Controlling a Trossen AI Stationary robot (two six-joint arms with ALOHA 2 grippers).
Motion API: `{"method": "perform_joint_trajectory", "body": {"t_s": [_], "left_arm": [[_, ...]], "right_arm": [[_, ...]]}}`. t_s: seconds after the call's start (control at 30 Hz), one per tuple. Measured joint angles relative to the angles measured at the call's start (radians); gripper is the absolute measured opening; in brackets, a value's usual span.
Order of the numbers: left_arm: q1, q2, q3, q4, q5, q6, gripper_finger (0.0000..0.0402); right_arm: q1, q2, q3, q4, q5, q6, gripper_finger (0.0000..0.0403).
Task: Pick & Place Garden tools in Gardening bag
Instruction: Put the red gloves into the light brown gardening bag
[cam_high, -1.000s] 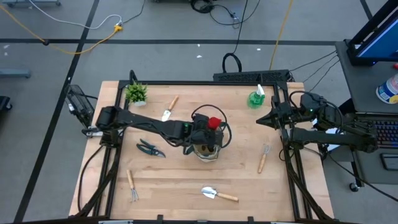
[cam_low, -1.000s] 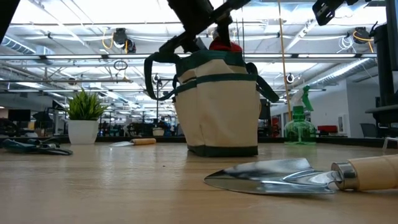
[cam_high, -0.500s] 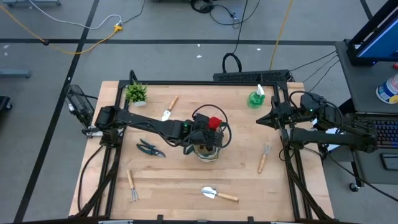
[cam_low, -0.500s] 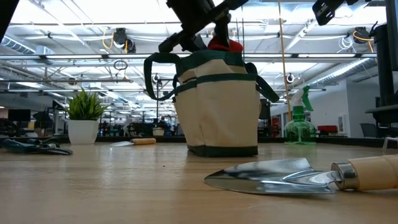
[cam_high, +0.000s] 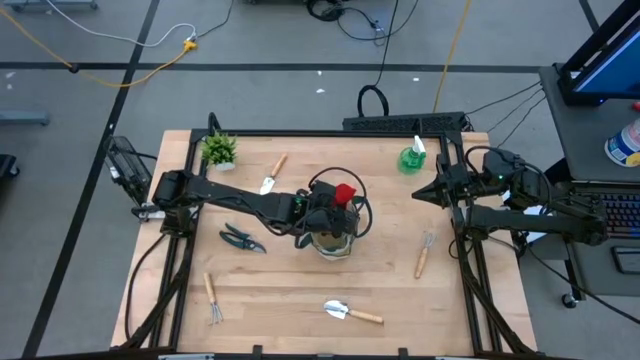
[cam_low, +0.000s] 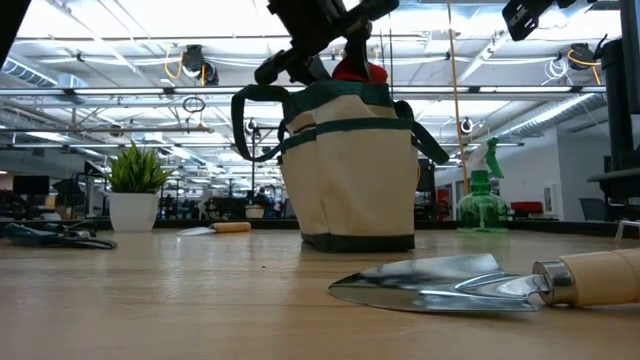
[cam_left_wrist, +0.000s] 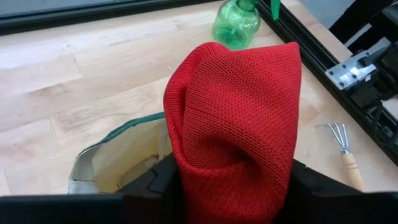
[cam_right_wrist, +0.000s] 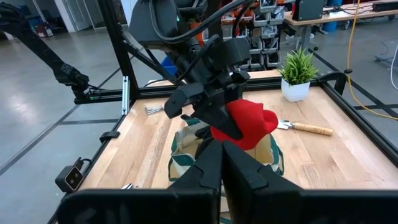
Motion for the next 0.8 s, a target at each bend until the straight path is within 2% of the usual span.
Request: {"method": "perform_joint_trajectory", "body": {"t_s": [0.23,0.37,0.5,0.8], "left_arm": [[0.000,0.000,0.000,0.000,0.000,-0.008,0.0258],[-0.003,0.001,0.000,0.000,0.005,0.001,0.0289],[-0.004,0.001,0.000,0.000,0.033,0.005,0.0305],[-0.005,-0.034,0.000,-0.021,0.063,-0.003,0.0308]], "right_arm": [[0.000,0.000,0.000,0.000,0.001,0.000,0.0002],[0.000,0.000,0.000,0.000,0.001,-0.002,0.0002],[0.000,0.000,0.000,0.000,0.001,-0.003,0.0002],[0.000,0.000,0.000,0.000,0.002,-0.003,0.0002]]}}
